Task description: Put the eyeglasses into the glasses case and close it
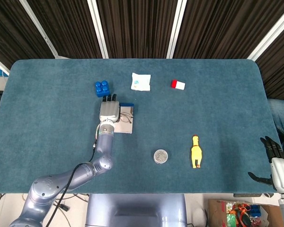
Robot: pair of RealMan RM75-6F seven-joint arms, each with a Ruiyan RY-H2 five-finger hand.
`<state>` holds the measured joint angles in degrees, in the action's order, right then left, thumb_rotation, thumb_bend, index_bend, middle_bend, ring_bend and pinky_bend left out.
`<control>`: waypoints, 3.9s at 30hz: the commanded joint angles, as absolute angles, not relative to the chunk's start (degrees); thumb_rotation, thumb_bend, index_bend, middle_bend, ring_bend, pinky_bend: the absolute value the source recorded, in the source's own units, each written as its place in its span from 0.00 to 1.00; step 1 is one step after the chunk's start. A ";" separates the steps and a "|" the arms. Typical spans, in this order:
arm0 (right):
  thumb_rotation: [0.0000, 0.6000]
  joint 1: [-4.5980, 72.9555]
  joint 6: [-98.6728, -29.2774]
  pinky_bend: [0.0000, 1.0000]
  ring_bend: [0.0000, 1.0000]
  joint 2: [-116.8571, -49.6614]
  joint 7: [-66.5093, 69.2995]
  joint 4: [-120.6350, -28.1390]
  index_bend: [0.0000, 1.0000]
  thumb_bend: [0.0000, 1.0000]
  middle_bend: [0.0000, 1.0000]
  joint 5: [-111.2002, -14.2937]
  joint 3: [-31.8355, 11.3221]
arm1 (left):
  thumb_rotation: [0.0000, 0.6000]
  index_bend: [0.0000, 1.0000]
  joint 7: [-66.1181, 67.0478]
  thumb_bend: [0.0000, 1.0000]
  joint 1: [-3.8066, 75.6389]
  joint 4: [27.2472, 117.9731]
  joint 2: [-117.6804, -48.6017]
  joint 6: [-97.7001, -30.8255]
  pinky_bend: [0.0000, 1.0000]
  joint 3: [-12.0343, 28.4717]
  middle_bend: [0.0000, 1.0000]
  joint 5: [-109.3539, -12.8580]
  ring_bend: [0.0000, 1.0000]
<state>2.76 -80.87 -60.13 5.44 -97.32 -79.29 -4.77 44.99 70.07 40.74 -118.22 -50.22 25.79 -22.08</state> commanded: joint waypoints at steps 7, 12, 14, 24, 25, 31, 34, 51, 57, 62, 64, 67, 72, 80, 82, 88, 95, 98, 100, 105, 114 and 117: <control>1.00 2.78 -80.70 0.19 0.05 -60.07 5.62 -97.43 0.00 0.09 0.00 -79.04 -4.82 | 1.00 0.59 46.23 0.45 70.37 37.70 -119.61 -50.31 0.00 26.93 0.06 -22.42 0.00; 1.00 2.78 -80.65 0.19 0.05 -60.08 5.60 -97.49 0.00 0.09 0.00 -78.82 -4.88 | 1.00 0.56 45.90 0.44 70.69 36.09 -120.32 -50.11 0.00 27.45 0.05 -23.66 0.00; 1.00 2.78 -80.60 0.19 0.05 -60.08 5.63 -97.53 0.00 0.09 0.00 -78.71 -4.91 | 1.00 0.50 45.87 0.44 70.68 35.76 -120.45 -50.27 0.00 27.55 0.04 -24.14 0.00; 1.00 2.85 -80.18 0.19 0.05 -59.93 5.62 -97.81 0.00 0.09 0.00 -78.17 -4.97 | 1.00 0.20 49.13 0.43 68.83 39.29 -119.19 -51.75 0.00 27.65 0.01 -24.41 0.00; 1.00 2.85 -80.10 0.19 0.05 -59.91 5.67 -97.87 0.00 0.09 0.00 -78.09 -4.96 | 1.00 0.19 49.61 0.43 68.58 40.07 -118.91 -52.05 0.00 27.74 0.01 -24.18 0.00; 1.00 2.85 -79.95 0.19 0.05 -59.81 5.72 -98.08 0.00 0.09 0.00 -77.76 -5.04 | 1.00 0.16 51.73 0.43 66.96 46.79 -116.37 -55.65 0.00 27.73 0.01 -24.30 0.00; 1.00 2.87 -79.85 0.19 0.05 -59.77 5.70 -98.19 0.00 0.09 0.00 -77.56 -5.10 | 1.00 0.16 53.10 0.43 65.91 51.18 -114.65 -58.52 0.00 27.21 0.01 -24.86 0.00; 1.00 2.71 -79.98 0.19 0.06 -59.74 5.85 -98.62 0.00 0.09 0.00 -77.13 -5.24 | 1.00 0.09 44.04 0.44 51.37 82.59 -99.47 -67.59 0.71 15.15 0.50 -39.12 0.54; 1.00 2.70 -80.00 0.19 0.06 -59.75 5.88 -98.65 0.00 0.10 0.00 -77.04 -5.30 | 1.00 0.02 43.14 0.45 50.56 83.11 -98.28 -63.65 0.76 14.35 0.61 -36.32 0.66; 1.00 2.70 -79.89 0.19 0.06 -59.72 5.96 -98.70 0.00 0.10 0.00 -76.89 -5.33 | 1.00 0.00 42.15 0.45 50.80 81.89 -98.95 -60.16 0.77 14.23 0.62 -34.09 0.68; 1.00 2.71 -79.84 0.19 0.06 -59.70 6.00 -98.72 0.00 0.10 0.00 -76.87 -5.33 | 1.00 0.00 42.27 0.45 51.18 81.19 -99.25 -59.19 0.77 14.34 0.62 -33.19 0.68; 1.00 2.71 -79.80 0.19 0.06 -59.64 6.06 -98.77 0.00 0.10 0.00 -76.84 -5.34 | 1.00 0.00 42.43 0.45 51.86 79.72 -100.11 -58.06 0.77 14.55 0.62 -32.05 0.68; 1.00 2.69 -79.82 0.19 0.06 -59.61 6.17 -98.70 0.00 0.10 0.00 -76.93 -5.32 | 1.00 0.00 42.67 0.45 52.67 77.20 -101.62 -57.16 0.77 14.67 0.62 -30.52 0.68; 1.00 2.67 -79.85 0.19 0.06 -59.62 6.20 -98.63 0.00 0.10 0.00 -76.98 -5.31 | 1.00 0.00 42.67 0.45 53.89 74.93 -103.20 -56.53 0.77 15.27 0.62 -30.01 0.68; 1.00 2.68 -79.84 0.19 0.06 -59.63 6.17 -98.63 0.00 0.10 0.00 -76.98 -5.31 | 1.00 0.00 42.88 0.45 54.25 74.39 -103.58 -56.41 0.77 15.39 0.62 -29.75 0.68; 1.00 2.65 -79.86 0.19 0.06 -59.62 6.24 -98.65 0.00 0.10 0.00 -76.97 -5.32 | 1.00 0.00 43.84 0.45 55.18 72.61 -104.50 -55.82 0.77 15.52 0.62 -28.47 0.68; 1.00 2.65 -79.82 0.19 0.06 -59.64 6.26 -98.65 0.00 0.10 0.00 -76.86 -5.36 | 1.00 0.00 44.19 0.45 55.74 71.29 -105.31 -55.55 0.77 15.62 0.62 -27.60 0.68; 1.00 2.67 -79.77 0.19 0.06 -59.63 6.25 -98.66 0.00 0.10 0.00 -76.83 -5.36 | 1.00 0.00 44.14 0.45 55.92 70.86 -105.56 -55.38 0.77 15.77 0.62 -27.34 0.68; 1.00 2.66 -79.78 0.19 0.06 -59.63 6.24 -98.67 0.00 0.10 0.00 -76.82 -5.37 | 1.00 0.00 44.17 0.45 56.09 70.46 -105.77 -55.45 0.77 15.85 0.62 -27.39 0.68; 1.00 2.66 -79.75 0.19 0.06 -59.62 6.24 -98.69 0.00 0.10 0.00 -76.76 -5.39 | 1.00 0.00 44.50 0.45 56.66 69.40 -106.40 -55.36 0.77 16.11 0.61 -27.12 0.68; 1.00 2.62 -79.71 0.19 0.06 -59.56 6.43 -98.76 0.00 0.10 0.00 -76.66 -5.41 | 1.00 0.00 45.44 0.45 57.50 67.39 -107.55 -55.04 0.77 16.55 0.61 -25.77 0.68; 1.00 2.61 -79.68 0.19 0.06 -59.53 6.52 -98.82 0.00 0.10 0.00 -76.58 -5.43 | 1.00 0.00 45.67 0.45 57.93 66.22 -108.16 -54.91 0.77 16.87 0.61 -25.43 0.68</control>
<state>2.61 -79.68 -59.54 6.51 -98.81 -76.59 -5.43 45.56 57.73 66.63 -107.88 -55.00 16.70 -25.60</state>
